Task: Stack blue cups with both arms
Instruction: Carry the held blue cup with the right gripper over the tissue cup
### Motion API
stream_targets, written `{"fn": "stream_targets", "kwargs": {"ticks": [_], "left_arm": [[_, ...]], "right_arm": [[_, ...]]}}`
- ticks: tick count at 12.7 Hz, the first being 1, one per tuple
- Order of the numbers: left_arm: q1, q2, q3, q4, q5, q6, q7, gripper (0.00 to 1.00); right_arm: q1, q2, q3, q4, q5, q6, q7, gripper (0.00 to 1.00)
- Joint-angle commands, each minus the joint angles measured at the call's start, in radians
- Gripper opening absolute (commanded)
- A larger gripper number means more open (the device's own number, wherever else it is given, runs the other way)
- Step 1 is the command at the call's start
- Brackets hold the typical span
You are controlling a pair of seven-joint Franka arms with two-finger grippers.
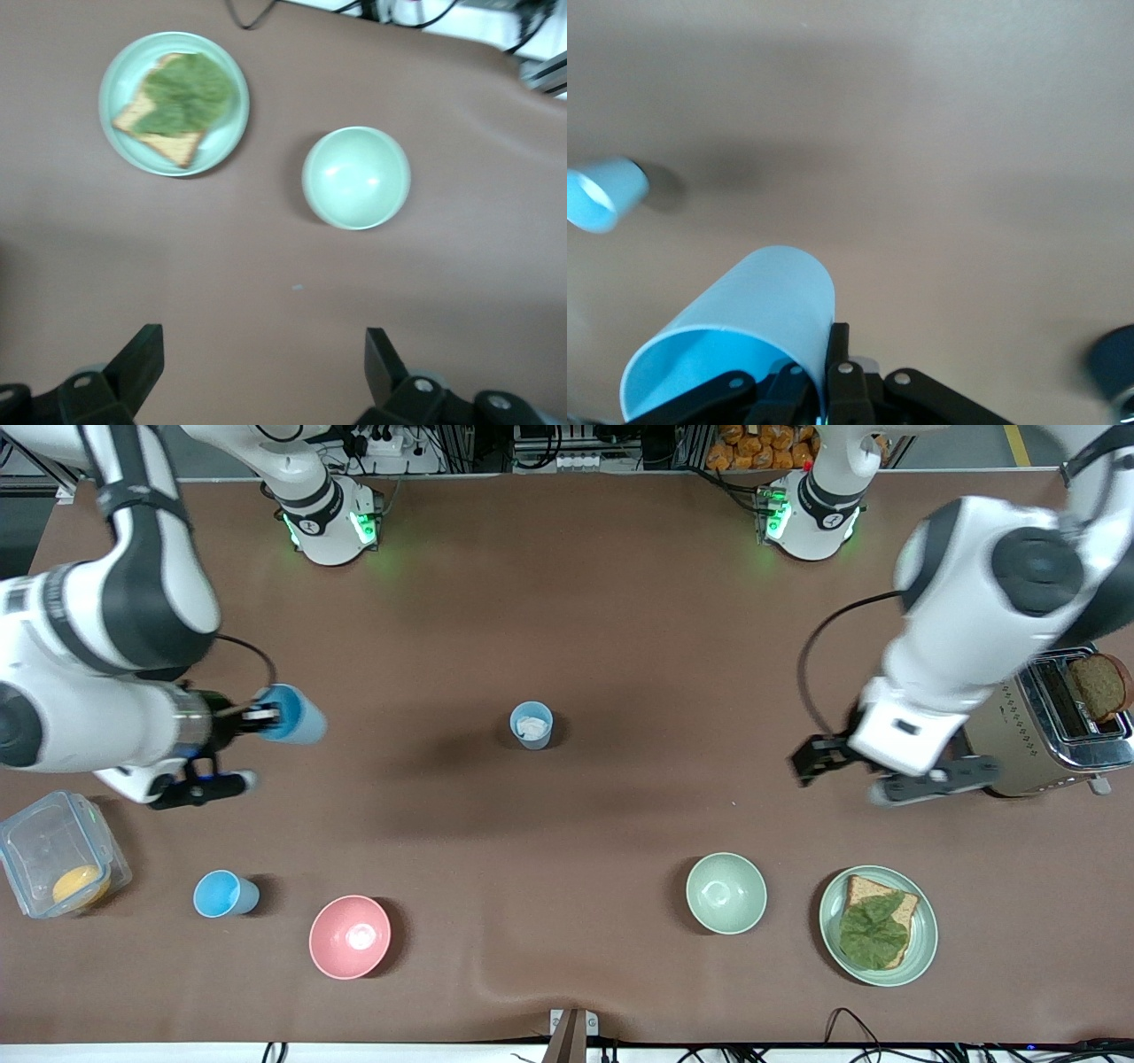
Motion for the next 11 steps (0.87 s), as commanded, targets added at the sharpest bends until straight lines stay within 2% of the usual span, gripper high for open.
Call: {"fn": "stream_targets", "kwargs": {"ticks": [1,4,9,11], "left_arm": [[0.013,-0.094,-0.012,-0.033,0.006,-0.09,0.042,1.0],[0.025,-0.153,-0.019,-0.018,0.006,-0.145,0.124,1.0],[0.025,-0.193,-0.009,0.014,0.007,-0.251,0.18,1.0],[0.079,-0.208,-0.015,0.01,-0.013,-0.257,0.238,1.0]], "right_arm": [[0.017,-0.006,-0.005,-0.005,0.033,0.021,0.245,0.0],[0.06,-0.006,-0.005,-0.036,0.024,0.07,0.503,0.0],[0.213,0.006,-0.004,-0.121,0.031,0.271,0.858,0.0],[0.29,0.015,-0.004,-0.178,0.039,0.361,0.98,0.0]]}}
